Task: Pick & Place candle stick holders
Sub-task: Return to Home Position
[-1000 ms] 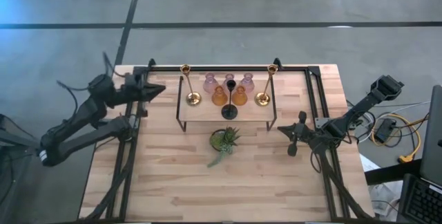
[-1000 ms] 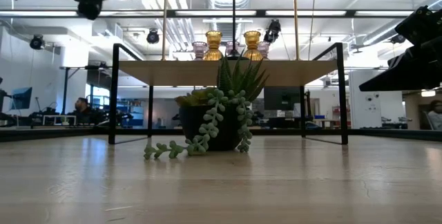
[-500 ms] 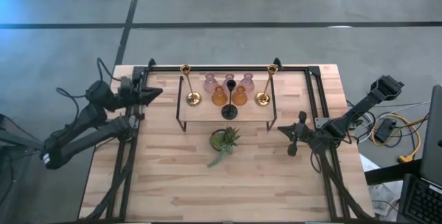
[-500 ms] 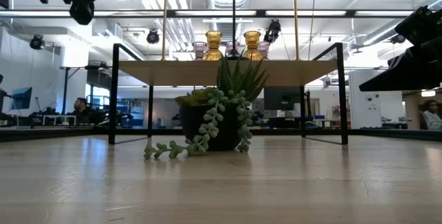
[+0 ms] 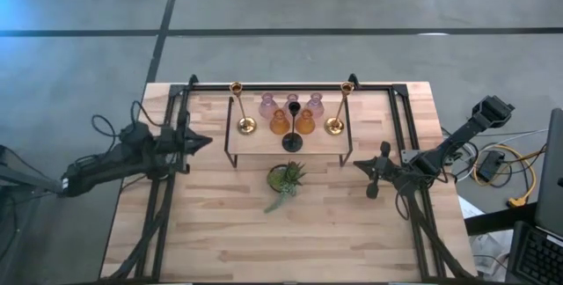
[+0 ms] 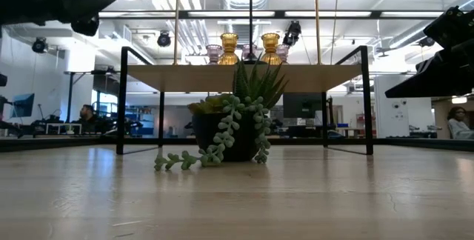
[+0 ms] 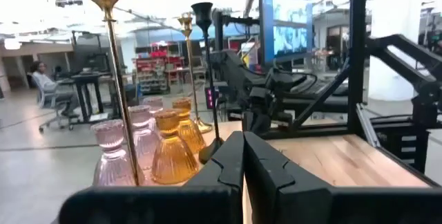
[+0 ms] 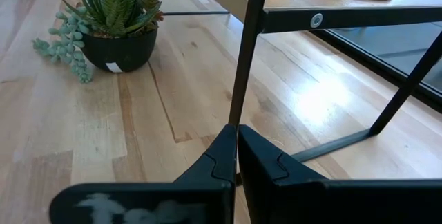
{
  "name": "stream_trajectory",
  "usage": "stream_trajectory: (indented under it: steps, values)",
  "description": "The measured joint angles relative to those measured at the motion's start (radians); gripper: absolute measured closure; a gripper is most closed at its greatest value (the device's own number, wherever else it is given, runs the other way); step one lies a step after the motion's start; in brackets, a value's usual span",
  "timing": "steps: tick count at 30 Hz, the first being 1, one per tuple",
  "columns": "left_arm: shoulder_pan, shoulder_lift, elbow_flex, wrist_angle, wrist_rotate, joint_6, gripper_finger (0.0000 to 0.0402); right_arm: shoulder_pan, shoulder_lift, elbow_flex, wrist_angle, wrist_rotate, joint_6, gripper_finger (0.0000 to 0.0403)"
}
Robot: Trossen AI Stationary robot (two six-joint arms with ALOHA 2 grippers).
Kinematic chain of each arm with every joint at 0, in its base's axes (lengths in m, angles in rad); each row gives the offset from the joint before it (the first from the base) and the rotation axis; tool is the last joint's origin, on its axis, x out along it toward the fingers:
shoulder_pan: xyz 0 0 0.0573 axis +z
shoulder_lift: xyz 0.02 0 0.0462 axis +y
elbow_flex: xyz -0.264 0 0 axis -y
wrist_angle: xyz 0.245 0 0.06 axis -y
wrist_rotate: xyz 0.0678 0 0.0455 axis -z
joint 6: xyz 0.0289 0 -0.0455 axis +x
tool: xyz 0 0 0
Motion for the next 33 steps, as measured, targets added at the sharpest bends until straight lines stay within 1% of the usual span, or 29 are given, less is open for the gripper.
stream_trajectory:
  steps: [6, 10, 13, 17, 19, 22, 33]
  values:
    - [-0.069, -0.096, -0.066, 0.003, -0.015, 0.015, 0.039, 0.0, 0.0, 0.0, 0.0, 0.0, 0.0, 0.0394]
    - [-0.126, -0.102, -0.081, -0.014, -0.015, 0.061, 0.039, 0.0, 0.0, 0.0, 0.0, 0.0, 0.0, 0.0394]
    - [-0.176, -0.102, -0.099, -0.028, -0.058, 0.118, 0.039, 0.0, 0.0, 0.0, 0.0, 0.0, 0.0, 0.0394]
    - [-0.236, -0.103, -0.138, -0.027, -0.134, 0.122, 0.039, 0.0, 0.0, 0.0, 0.0, 0.0, 0.0, 0.0394]
    - [-0.257, -0.103, -0.173, -0.017, -0.146, 0.123, 0.039, 0.0, 0.0, 0.0, 0.0, 0.0, 0.0, 0.0394]
    - [-0.276, -0.103, -0.203, 0.032, -0.163, 0.128, 0.039, 0.0, 0.0, 0.0, 0.0, 0.0, 0.0, 0.0394]
    - [-0.277, -0.095, -0.204, 0.034, -0.166, 0.135, 0.039, 0.0, 0.0, 0.0, 0.0, 0.0, 0.0, 0.0394]
